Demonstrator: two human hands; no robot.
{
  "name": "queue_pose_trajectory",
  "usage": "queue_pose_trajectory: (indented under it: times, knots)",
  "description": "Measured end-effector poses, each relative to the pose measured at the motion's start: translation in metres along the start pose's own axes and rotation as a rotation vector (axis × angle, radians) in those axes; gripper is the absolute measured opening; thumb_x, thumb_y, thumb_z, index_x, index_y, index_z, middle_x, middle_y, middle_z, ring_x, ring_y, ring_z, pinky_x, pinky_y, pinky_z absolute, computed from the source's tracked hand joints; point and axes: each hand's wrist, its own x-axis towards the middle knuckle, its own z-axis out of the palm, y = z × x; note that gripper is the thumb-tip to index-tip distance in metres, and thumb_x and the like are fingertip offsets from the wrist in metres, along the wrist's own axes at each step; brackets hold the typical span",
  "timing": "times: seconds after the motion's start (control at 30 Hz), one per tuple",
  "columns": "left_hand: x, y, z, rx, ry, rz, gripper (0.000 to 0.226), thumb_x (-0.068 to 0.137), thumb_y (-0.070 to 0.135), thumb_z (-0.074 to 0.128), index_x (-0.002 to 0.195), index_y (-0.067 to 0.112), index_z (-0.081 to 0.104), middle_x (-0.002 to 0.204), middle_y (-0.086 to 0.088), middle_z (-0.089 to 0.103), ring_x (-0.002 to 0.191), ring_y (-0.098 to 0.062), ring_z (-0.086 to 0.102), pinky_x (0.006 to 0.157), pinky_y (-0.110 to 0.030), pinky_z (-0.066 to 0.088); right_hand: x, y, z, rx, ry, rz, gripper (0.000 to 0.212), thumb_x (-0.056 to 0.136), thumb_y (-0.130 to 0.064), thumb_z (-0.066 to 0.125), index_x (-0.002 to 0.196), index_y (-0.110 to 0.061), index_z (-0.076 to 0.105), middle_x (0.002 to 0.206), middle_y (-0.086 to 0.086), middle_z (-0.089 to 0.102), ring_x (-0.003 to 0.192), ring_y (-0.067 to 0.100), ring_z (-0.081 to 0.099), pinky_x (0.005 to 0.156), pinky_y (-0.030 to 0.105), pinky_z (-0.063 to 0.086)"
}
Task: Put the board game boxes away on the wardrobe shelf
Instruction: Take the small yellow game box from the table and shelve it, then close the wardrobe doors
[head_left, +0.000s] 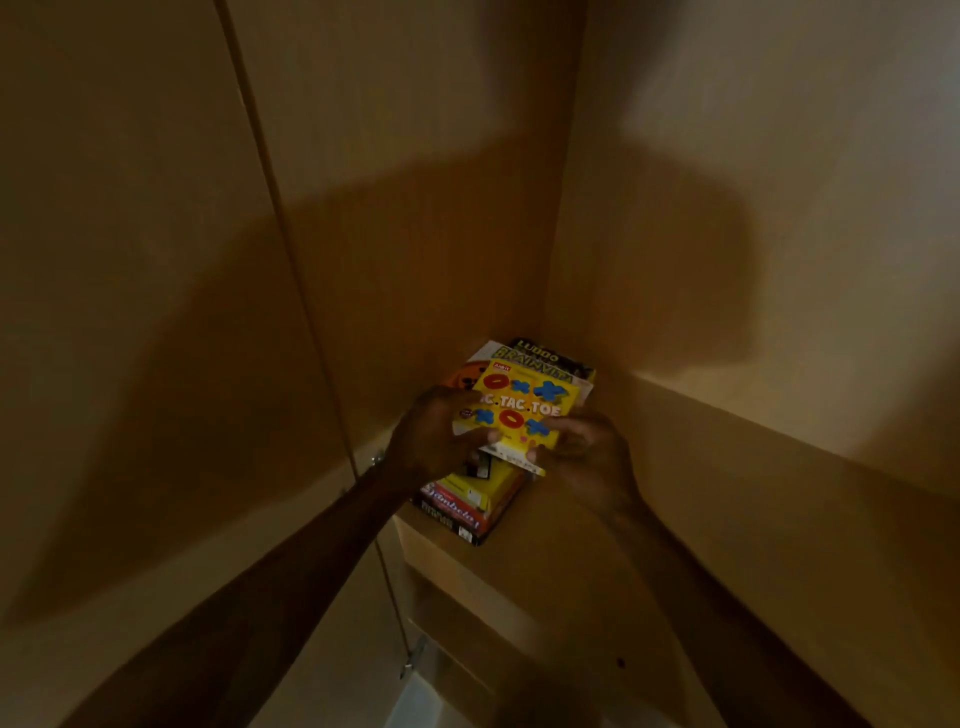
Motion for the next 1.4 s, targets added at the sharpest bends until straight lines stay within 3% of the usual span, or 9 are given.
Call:
queue_pose_trajectory:
  times: [0.27, 0.47, 0.67, 0.77, 0.9, 1.0, 1.13, 1.27, 1.4]
  knots:
    - [0.01, -0.003, 0.001, 0.354, 0.253, 0.121, 0.03, 0.088, 0.028, 0.065, 0.117, 0.022, 0.068, 0.115, -0.007, 0.064, 0.109, -0.027, 0.057, 0.09, -0.041, 0.05, 0.034, -0.009, 0.019, -0.161, -0.094, -0.167, 0.052, 0.066, -0.027, 0.088, 0.112, -0.009, 0.072, 0.091, 0.005, 0.056, 0.093, 0.023, 0.058, 0.083, 0.038, 0.052]
    - [0.006, -0.008, -0.006, 0.436, 0.131, 0.078, 0.055, 0.083, 0.02, 0.055, 0.138, 0.019, 0.051, 0.139, -0.013, 0.051, 0.126, -0.033, 0.047, 0.104, -0.047, 0.042, 0.048, -0.01, 0.039, -0.189, -0.105, -0.155, 0.053, 0.068, -0.038, 0.086, 0.113, -0.014, 0.071, 0.091, 0.002, 0.057, 0.086, 0.014, 0.058, 0.082, 0.039, 0.054]
    - [-0.002, 0.003, -0.01, 0.359, 0.024, 0.01, 0.063, 0.087, 0.016, 0.058, 0.147, 0.016, 0.038, 0.155, -0.01, 0.035, 0.142, -0.031, 0.027, 0.117, -0.043, 0.027, 0.047, -0.01, 0.036, -0.202, -0.154, -0.161, 0.057, 0.07, -0.037, 0.085, 0.119, -0.014, 0.068, 0.103, 0.008, 0.056, 0.097, 0.014, 0.055, 0.086, 0.034, 0.052]
    - [-0.017, 0.012, -0.01, 0.243, 0.039, -0.013, 0.054, 0.089, 0.016, 0.058, 0.141, 0.015, 0.047, 0.147, -0.009, 0.047, 0.135, -0.028, 0.042, 0.11, -0.038, 0.038, 0.033, -0.011, 0.029, -0.152, -0.169, -0.193, 0.042, 0.076, -0.025, 0.082, 0.113, -0.01, 0.07, 0.107, 0.005, 0.059, 0.098, 0.011, 0.059, 0.083, 0.022, 0.055]
    - [-0.058, 0.024, -0.006, 0.089, 0.168, -0.041, 0.037, 0.088, 0.016, 0.058, 0.125, 0.02, 0.064, 0.124, -0.002, 0.067, 0.109, -0.02, 0.063, 0.088, -0.035, 0.054, -0.01, -0.016, 0.014, -0.042, -0.088, -0.247, 0.024, 0.083, -0.009, 0.074, 0.107, -0.01, 0.072, 0.109, -0.002, 0.063, 0.104, 0.013, 0.062, 0.083, 0.022, 0.055]
    - [-0.099, 0.026, 0.005, -0.041, 0.186, -0.14, 0.032, 0.089, 0.016, 0.06, 0.119, 0.023, 0.066, 0.124, 0.004, 0.065, 0.112, -0.015, 0.062, 0.092, -0.035, 0.053, -0.053, -0.019, 0.0, 0.036, -0.072, -0.181, 0.028, 0.086, -0.009, 0.071, 0.113, -0.014, 0.07, 0.113, -0.001, 0.066, 0.1, 0.009, 0.065, 0.08, 0.023, 0.055]
    - [-0.154, 0.024, 0.02, -0.176, 0.194, -0.218, 0.029, 0.085, 0.019, 0.063, 0.112, 0.027, 0.069, 0.113, 0.007, 0.07, 0.105, -0.009, 0.065, 0.091, -0.031, 0.053, -0.11, -0.016, -0.01, 0.08, -0.072, -0.04, 0.025, 0.085, -0.014, 0.071, 0.109, -0.021, 0.071, 0.106, -0.009, 0.069, 0.094, -0.004, 0.062, 0.073, 0.008, 0.048]
    - [-0.218, 0.039, 0.034, -0.286, 0.218, -0.291, 0.027, 0.087, 0.009, 0.064, 0.109, 0.023, 0.069, 0.107, 0.01, 0.07, 0.1, -0.008, 0.065, 0.09, -0.033, 0.053, -0.174, -0.014, -0.018, 0.122, -0.139, 0.08, 0.024, 0.085, -0.014, 0.07, 0.103, -0.03, 0.069, 0.101, -0.018, 0.069, 0.092, -0.005, 0.063, 0.073, 0.007, 0.047]
    - [-0.291, 0.056, 0.042, -0.322, 0.205, -0.285, 0.03, 0.088, 0.006, 0.06, 0.105, 0.029, 0.068, 0.104, 0.02, 0.069, 0.093, 0.005, 0.063, 0.088, -0.033, 0.054, -0.241, -0.012, -0.027, 0.126, -0.165, 0.138, 0.023, 0.086, -0.014, 0.069, 0.107, -0.023, 0.071, 0.104, -0.012, 0.071, 0.088, -0.001, 0.065, 0.069, 0.007, 0.047]
